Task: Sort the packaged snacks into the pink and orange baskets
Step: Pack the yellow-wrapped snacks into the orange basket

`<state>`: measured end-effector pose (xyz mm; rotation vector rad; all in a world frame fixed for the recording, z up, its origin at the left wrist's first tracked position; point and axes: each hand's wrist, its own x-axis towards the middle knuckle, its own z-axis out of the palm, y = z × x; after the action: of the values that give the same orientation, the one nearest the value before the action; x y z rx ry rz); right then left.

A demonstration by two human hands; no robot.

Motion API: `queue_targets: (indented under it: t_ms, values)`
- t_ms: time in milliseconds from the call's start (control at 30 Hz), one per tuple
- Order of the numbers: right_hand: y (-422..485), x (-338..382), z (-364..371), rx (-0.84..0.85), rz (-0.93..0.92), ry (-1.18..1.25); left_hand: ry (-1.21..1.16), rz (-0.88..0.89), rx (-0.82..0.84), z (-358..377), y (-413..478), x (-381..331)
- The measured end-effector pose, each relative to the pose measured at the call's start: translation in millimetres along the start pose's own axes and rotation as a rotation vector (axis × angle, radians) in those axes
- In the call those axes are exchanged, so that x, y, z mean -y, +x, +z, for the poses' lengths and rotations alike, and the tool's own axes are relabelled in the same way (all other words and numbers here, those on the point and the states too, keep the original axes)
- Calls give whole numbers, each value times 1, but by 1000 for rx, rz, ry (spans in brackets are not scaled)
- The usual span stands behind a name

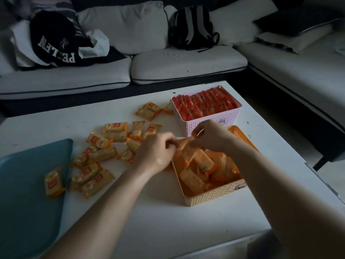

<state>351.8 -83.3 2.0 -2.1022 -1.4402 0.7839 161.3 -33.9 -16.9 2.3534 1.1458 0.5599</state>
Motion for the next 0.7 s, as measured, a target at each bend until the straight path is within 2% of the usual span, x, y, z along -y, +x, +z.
queue_targets:
  t_ms: [67, 167, 233, 333, 367, 433, 567, 633, 700]
  values:
    - [-1, 4, 16, -1, -30, -15, -81, -79, -67, 1, 1, 9]
    - [-1, 9, 37, -21, -32, 7, -137, -74, 93, 13, 2, 15]
    - [-1, 10, 42, 16, 12, 22, -84, -69, 161, 19, 2, 13]
    - [-3, 4, 29, 84, 152, 210, 36, -132, 193, 25, 4, 10]
    - [-5, 1, 24, 86, 155, 205, 94, -149, 212, 25, 3, 7]
    - [-9, -5, 16, 94, 70, -25, 172, -172, 238, 26, 4, 3]
    - [-32, 1, 32, 260, -60, -482, 359, -171, 209, 25, 8, -9]
    - [-43, 2, 48, 193, -111, -701, 535, -155, 185, 27, 9, -16]
    - [-47, 1, 55, 143, -145, -743, 648, -128, 165, 30, 10, -22]
